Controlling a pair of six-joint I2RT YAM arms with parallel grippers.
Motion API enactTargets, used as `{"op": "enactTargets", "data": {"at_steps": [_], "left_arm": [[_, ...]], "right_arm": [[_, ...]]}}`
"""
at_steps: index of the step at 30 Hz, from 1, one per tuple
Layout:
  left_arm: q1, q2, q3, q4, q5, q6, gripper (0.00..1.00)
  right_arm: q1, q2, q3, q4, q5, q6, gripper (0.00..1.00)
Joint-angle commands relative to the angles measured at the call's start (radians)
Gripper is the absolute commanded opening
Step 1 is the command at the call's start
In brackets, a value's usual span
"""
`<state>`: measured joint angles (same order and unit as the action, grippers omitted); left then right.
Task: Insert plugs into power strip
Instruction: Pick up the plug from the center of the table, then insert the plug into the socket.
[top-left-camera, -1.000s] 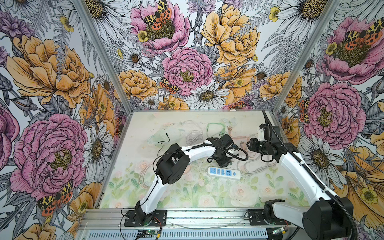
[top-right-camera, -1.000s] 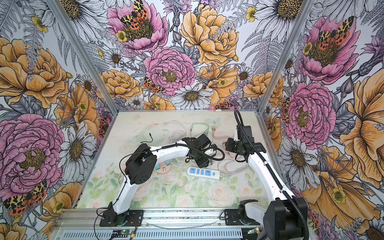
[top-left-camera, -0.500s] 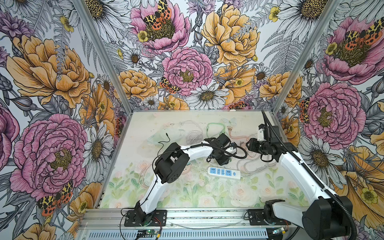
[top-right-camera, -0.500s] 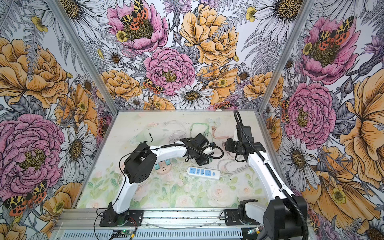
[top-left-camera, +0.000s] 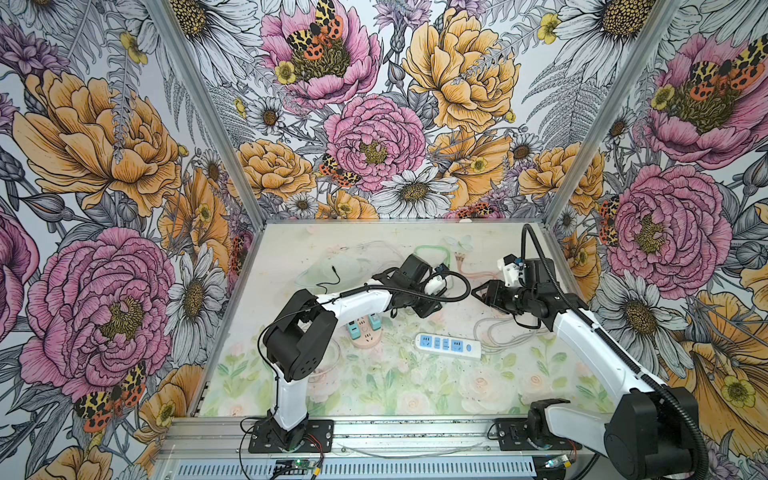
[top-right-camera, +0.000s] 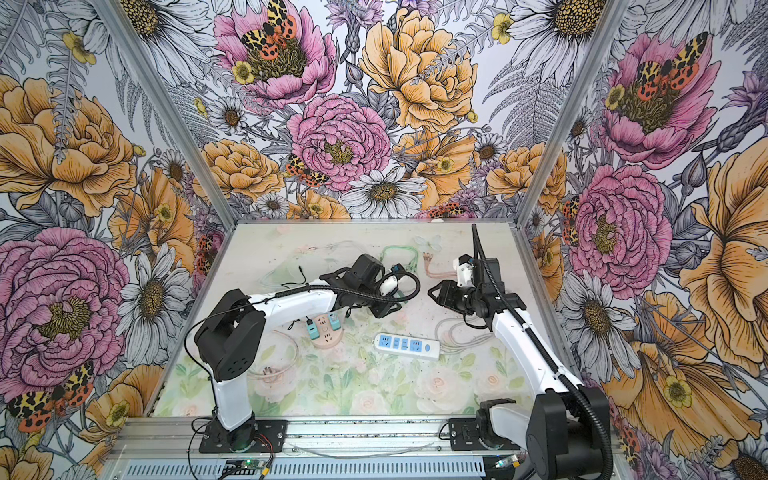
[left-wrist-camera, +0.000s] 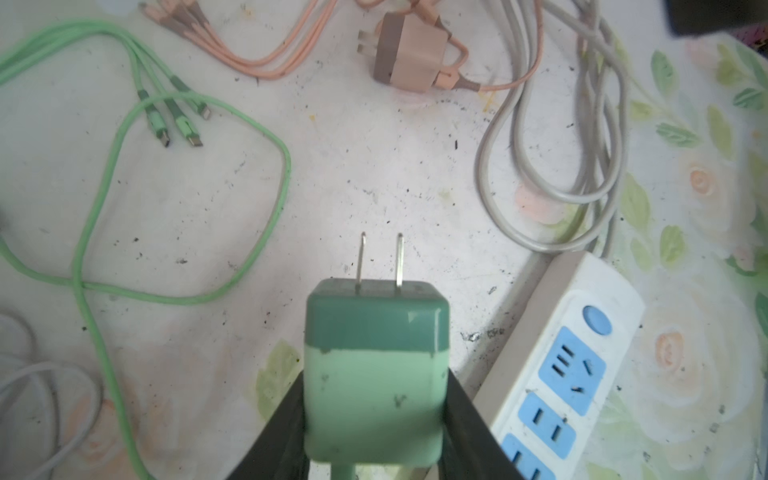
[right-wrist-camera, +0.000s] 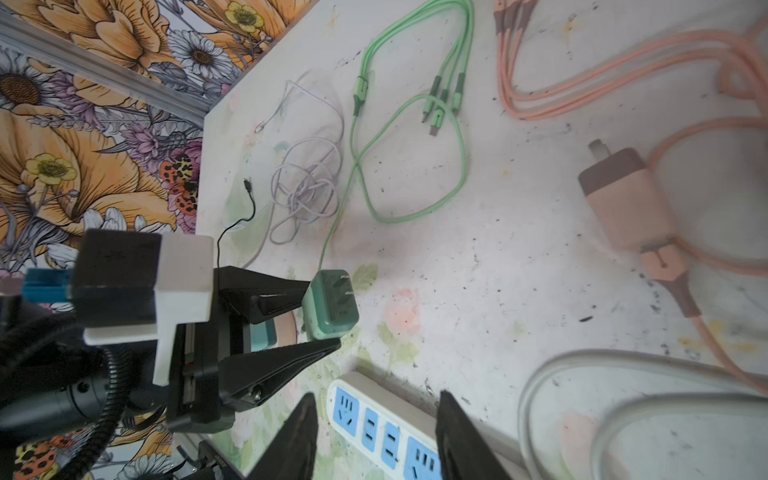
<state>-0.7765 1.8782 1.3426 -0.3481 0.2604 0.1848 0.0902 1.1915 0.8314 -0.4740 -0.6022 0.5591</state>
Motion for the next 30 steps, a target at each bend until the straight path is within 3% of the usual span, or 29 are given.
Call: {"op": "enactTargets", "data": {"at_steps": [1,9,30], "left_arm": [[-0.005,-0.027,0.042,0.008,0.023,0.055,0.15],[-0.047,-0.048,0.086,-0.060,-0.011,0.130,0.16],[-0.102,-0.103,0.103,-0.132,-0.044,0.184,0.17]], "right_arm": [[-0.004,-0.044,-0.014,0.074,-0.128,0.044,0.49],[0.009,-0.018,-0.028,0.079,-0.230,0.030,0.51],[0.034,0.030,-0.049,0.080,-0.225,-0.014,0.51]]}}
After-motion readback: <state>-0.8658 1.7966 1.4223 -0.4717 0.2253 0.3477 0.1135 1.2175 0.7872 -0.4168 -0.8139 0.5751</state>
